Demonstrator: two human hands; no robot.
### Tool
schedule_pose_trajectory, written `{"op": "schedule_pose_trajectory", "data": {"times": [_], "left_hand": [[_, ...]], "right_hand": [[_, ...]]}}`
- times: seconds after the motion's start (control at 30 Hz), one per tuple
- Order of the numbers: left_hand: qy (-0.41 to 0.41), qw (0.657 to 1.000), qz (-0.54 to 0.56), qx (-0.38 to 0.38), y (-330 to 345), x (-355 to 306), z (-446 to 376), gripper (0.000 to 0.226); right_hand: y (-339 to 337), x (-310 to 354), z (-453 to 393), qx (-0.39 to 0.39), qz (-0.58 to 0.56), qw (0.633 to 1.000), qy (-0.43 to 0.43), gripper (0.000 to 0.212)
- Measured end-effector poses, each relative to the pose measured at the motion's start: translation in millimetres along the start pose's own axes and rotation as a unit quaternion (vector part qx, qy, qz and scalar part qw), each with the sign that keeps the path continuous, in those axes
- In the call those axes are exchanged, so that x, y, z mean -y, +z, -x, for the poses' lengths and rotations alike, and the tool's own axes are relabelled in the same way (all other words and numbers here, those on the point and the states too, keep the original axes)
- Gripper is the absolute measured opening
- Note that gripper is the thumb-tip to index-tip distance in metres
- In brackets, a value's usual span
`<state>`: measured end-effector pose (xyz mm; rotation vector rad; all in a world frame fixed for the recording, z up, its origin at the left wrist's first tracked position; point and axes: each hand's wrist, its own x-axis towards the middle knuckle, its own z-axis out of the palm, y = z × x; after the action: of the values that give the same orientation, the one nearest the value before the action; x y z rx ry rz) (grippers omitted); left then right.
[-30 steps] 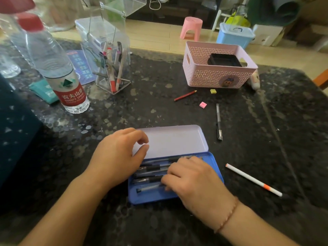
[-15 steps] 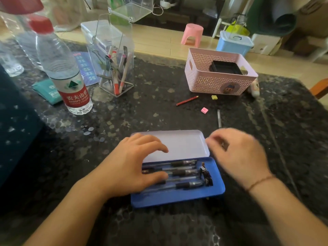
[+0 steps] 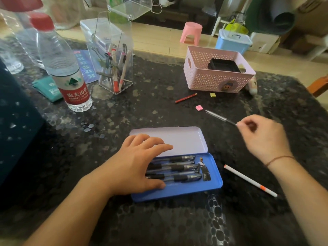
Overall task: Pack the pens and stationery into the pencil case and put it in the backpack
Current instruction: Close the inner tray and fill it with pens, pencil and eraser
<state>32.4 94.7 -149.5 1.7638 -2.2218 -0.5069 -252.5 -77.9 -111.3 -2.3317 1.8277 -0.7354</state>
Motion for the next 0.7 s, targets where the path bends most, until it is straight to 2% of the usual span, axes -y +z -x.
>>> {"op": "schedule_pose_trajectory", "data": {"times": [0.07,0.13,0.17,0.23,0.3,0.33,0.37,0.4,0.43,0.5,0.53,0.57,0.6,0.63,0.7], "left_hand": [[-0.005,1.000,0.012,0.004,-0.5,1.1,1.0,0.088],[-0.016,0.999,0.038,-0.007,-3.4,1.7,1.7,0.082],[-0.022,0.998,0.050,-0.019,-5.2,1.7,1.7,0.078],[-0.038,0.997,0.056,-0.047,-8.4,1.0,1.7,0.069],[-0.051,0.995,0.047,-0.068,-10.1,0.0,2.0,0.063],[-0.056,0.995,0.041,-0.075,-10.5,0.0,2.3,0.061],[-0.060,0.994,0.036,-0.079,-10.8,0.4,2.9,0.059],[-0.064,0.994,0.033,-0.082,-11.2,1.3,3.6,0.058],[-0.069,0.994,0.031,-0.082,-11.8,2.6,4.3,0.057],[-0.082,0.993,0.031,-0.074,-13.1,5.4,4.5,0.058],[-0.086,0.993,0.034,-0.069,-13.2,6.2,4.3,0.059],[-0.086,0.994,0.034,-0.066,-13.0,6.6,3.9,0.059],[-0.082,0.994,0.032,-0.065,-12.7,6.9,3.7,0.058],[-0.078,0.994,0.028,-0.066,-12.2,7.1,3.4,0.057],[-0.069,0.995,0.018,-0.072,-10.9,7.5,3.7,0.055]], "right_hand": [[-21.5,-1.7,12.5,-0.015,-0.108,0.994,-0.026,0.009],[-33.3,-3.7,34.8,0.042,-0.258,0.965,-0.003,0.022],[-37.6,-2.9,46.4,0.083,-0.346,0.935,0.012,0.033],[-46.1,-3.7,60.4,0.134,-0.506,0.850,0.060,0.044],[-56.5,0.9,60.4,0.154,-0.633,0.750,0.115,0.039],[-62.6,4.7,58.9,0.155,-0.673,0.711,0.129,0.035],[-67.4,7.8,56.5,0.148,-0.695,0.691,0.133,0.032],[-73.0,14.9,56.6,0.137,-0.687,0.703,0.124,0.035],[-79.4,25.7,60.2,0.113,-0.645,0.749,0.104,0.040],[-89.5,52.2,73.4,-0.010,-0.468,0.884,0.006,0.037],[-86.0,67.1,84.7,-0.064,-0.351,0.929,-0.097,0.024],[-76.2,79.7,99.8,-0.086,-0.236,0.944,-0.213,0.009],[-63.6,93.0,115.3,-0.093,-0.150,0.936,-0.305,0.006],[-50.1,103.7,128.3,-0.097,-0.101,0.922,-0.362,0.012],[-23.7,119.1,144.5,-0.104,-0.047,0.910,-0.398,0.027]]}}
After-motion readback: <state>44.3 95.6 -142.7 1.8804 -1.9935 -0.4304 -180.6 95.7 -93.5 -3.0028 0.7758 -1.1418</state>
